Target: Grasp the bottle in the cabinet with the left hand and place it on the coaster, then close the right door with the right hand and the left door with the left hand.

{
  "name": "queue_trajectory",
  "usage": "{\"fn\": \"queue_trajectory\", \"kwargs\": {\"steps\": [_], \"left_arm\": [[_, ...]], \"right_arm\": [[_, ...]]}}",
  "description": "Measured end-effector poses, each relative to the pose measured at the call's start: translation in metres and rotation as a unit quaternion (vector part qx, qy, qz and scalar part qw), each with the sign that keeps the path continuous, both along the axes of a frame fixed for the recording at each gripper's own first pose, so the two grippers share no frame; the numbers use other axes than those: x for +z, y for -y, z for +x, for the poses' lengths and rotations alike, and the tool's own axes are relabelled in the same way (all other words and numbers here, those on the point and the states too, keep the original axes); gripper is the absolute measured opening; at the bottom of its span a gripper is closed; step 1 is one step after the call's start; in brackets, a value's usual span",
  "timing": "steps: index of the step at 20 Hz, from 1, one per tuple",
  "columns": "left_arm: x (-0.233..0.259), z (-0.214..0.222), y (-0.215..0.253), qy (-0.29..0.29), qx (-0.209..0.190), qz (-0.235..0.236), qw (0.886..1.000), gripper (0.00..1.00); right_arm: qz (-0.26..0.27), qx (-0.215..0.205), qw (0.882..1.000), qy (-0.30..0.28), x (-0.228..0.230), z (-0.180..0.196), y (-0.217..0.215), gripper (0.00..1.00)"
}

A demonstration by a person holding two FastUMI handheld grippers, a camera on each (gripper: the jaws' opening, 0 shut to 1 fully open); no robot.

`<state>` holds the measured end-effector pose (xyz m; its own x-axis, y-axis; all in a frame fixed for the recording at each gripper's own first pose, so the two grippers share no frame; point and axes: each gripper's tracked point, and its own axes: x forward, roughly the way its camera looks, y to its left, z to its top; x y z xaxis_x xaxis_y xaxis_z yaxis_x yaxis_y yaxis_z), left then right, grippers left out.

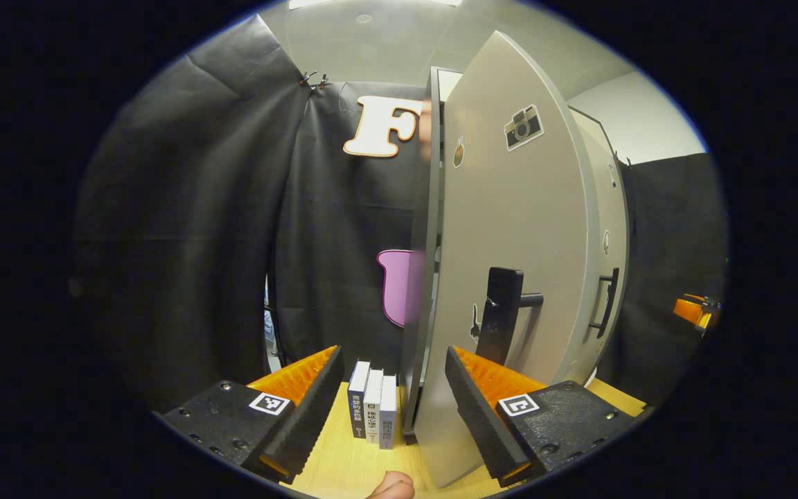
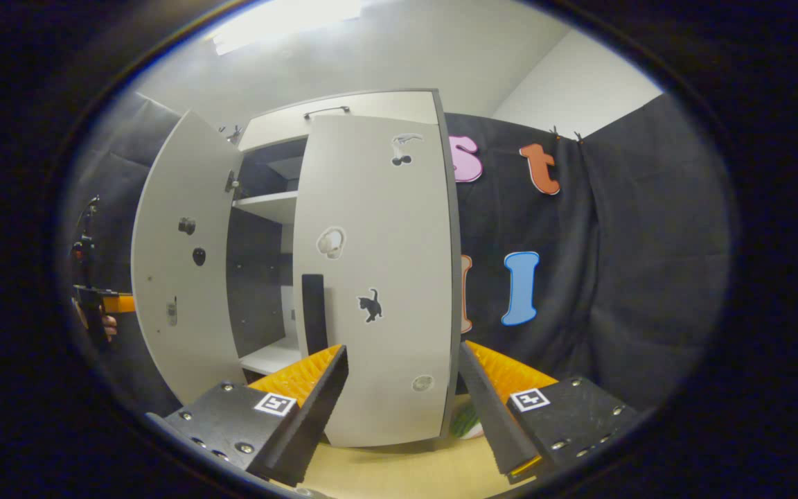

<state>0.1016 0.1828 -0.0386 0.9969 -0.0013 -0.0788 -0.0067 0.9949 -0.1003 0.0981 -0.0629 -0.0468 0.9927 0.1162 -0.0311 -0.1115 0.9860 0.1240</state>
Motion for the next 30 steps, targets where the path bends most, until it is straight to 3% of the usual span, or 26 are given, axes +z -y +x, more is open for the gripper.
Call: {"fn": "queue_trajectory", "kwargs": {"steps": [4,5,8,13,14,17,20,21,22,30], "left_arm": [[-0.001,-0.003,0.009,-0.008,0.019,-0.014,1.000,0.94],[-0.001,-0.004,0.007,-0.008,0.031,-0.011,0.999,0.94],[0.001,-0.005,0.008,-0.006,0.049,0.009,0.999,0.94],[-0.002,-0.003,0.031,-0.014,0.038,-0.009,0.999,0.94],[-0.002,-0.001,0.038,-0.015,0.035,-0.012,0.999,0.94],[0.002,0.003,0.054,-0.011,0.035,-0.007,0.999,0.89],[0.011,0.007,0.061,0.000,0.049,0.006,0.999,0.94],[0.011,0.008,0.063,0.001,0.051,0.010,0.999,0.94],[0.012,0.009,0.064,0.002,0.050,0.011,0.999,0.94],[0.006,0.019,0.093,-0.006,0.030,-0.002,1.000,0.94]], "right_arm": [[0.020,-0.005,1.000,-0.011,-0.002,0.011,0.009,0.96],[0.020,-0.013,1.000,-0.015,-0.003,0.013,0.013,0.93],[0.000,-0.011,1.000,-0.013,-0.009,0.007,0.018,0.96],[-0.055,0.010,0.998,0.004,-0.011,-0.006,0.021,0.97],[-0.060,0.013,0.998,0.005,-0.012,-0.010,0.021,0.93],[-0.064,0.024,0.998,0.012,-0.011,-0.017,0.018,0.97],[-0.069,0.034,0.997,0.013,-0.014,-0.026,0.018,0.94],[-0.073,0.035,0.997,0.014,-0.015,-0.028,0.020,0.97],[-0.075,0.034,0.997,0.014,-0.015,-0.030,0.022,0.93],[-0.061,0.046,0.997,-0.005,-0.031,-0.043,0.013,0.97]]}}
